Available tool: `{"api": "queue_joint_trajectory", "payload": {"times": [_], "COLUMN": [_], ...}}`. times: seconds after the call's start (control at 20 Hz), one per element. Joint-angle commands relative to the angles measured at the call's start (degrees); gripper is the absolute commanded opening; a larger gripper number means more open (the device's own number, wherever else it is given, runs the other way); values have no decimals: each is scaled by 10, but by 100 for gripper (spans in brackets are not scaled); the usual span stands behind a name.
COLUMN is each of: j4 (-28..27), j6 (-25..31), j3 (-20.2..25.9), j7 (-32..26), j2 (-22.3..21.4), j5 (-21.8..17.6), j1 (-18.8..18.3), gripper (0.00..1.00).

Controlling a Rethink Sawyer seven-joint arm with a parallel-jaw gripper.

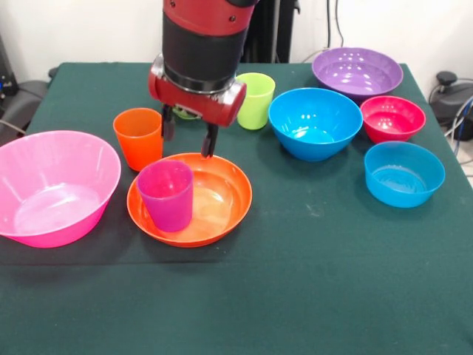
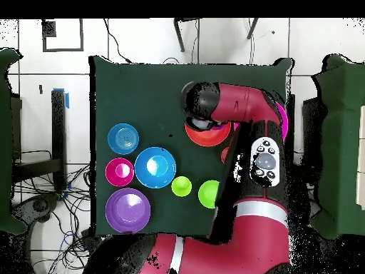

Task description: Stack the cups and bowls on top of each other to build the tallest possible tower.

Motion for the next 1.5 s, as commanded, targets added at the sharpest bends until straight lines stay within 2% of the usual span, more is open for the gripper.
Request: {"api": "queue_joint_trajectory", "payload": {"times": [0.05,0.2,0.35,0.55,0.95,1.5], "j4": [148,174,183,180,168,126], "j6": [-21,-38,-66,-99,-134,-124], "j3": [82,80,65,50,29,-30], "j7": [-77,-66,-52,-28,-5,21], "j2": [-36,-45,-43,-24,-23,-10], "j5": [5,-5,-33,-57,-81,-122], "j1": [-26,-23,-16,-4,17,67], "gripper": [100,100,100,100,100,100]}}
